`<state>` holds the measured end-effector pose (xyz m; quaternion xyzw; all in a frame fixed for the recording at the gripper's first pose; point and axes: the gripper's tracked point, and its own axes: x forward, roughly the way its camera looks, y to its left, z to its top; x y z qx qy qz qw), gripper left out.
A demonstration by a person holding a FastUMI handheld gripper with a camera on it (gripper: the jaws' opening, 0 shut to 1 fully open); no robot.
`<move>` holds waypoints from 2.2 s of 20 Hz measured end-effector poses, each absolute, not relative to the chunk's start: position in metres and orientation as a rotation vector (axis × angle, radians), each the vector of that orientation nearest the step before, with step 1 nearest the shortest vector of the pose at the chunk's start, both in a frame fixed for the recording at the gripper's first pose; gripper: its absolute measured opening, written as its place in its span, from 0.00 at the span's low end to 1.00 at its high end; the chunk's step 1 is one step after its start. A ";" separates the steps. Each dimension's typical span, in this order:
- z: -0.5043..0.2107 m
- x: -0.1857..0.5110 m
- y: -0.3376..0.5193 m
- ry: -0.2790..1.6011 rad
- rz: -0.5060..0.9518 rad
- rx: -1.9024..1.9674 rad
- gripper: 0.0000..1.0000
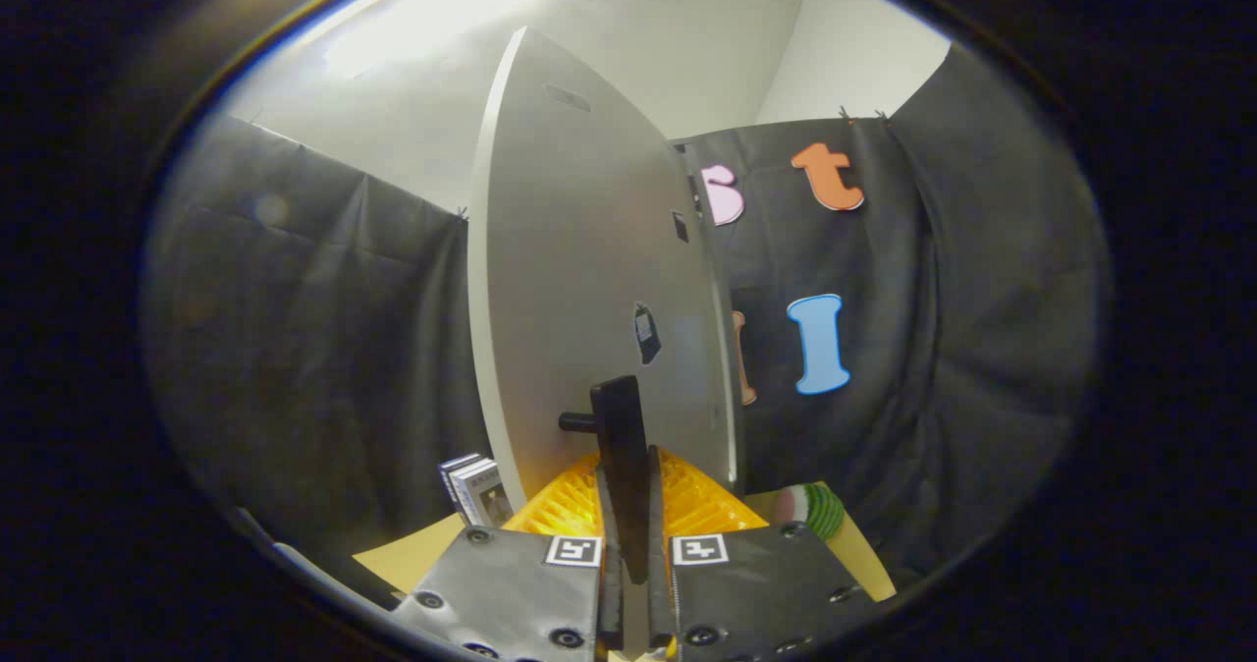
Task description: Open the shoe cabinet door, grab the shoes and put them into the shoe cabinet, then close the shoe cabinet door.
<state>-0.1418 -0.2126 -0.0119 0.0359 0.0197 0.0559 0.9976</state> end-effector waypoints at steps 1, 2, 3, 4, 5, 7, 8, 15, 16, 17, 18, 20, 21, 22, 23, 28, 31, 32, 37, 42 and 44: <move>-0.012 -0.143 -0.222 0.039 0.089 0.075 0.12; -0.012 -0.143 -0.231 0.042 0.066 0.081 0.11; -0.011 -0.144 -0.241 0.042 0.044 0.088 0.11; -0.012 -0.144 -0.250 0.042 0.023 0.095 0.11; -0.012 -0.147 -0.261 0.042 0.001 0.096 0.09; -0.012 -0.152 -0.287 0.041 -0.049 0.097 0.07; -0.013 -0.155 -0.297 0.041 -0.073 0.102 0.06; -0.018 -0.184 -0.325 0.035 -0.156 0.079 0.02; -0.016 -0.186 -0.324 0.032 -0.153 0.073 0.02; -0.011 -0.191 -0.321 0.022 -0.148 0.072 0.02; -0.008 -0.195 -0.316 0.006 -0.142 0.071 0.02; 0.000 -0.206 -0.303 -0.023 -0.125 0.062 0.02; 0.000 -0.213 -0.298 -0.035 -0.112 0.057 0.02; 0.002 -0.217 -0.291 -0.044 -0.095 0.053 0.02; 0.003 -0.219 -0.281 -0.055 -0.077 0.051 0.02; -0.022 -0.226 -0.235 -0.079 0.009 0.053 0.02; -0.070 -0.217 -0.210 0.014 0.057 0.078 0.04; -0.086 -0.213 -0.203 0.045 0.073 0.087 0.04; -0.172 -0.189 -0.187 0.182 0.079 0.105 0.03; -0.271 -0.171 -0.176 0.356 0.049 0.106 0.11; -0.307 -0.165 -0.177 0.430 0.037 0.103 0.11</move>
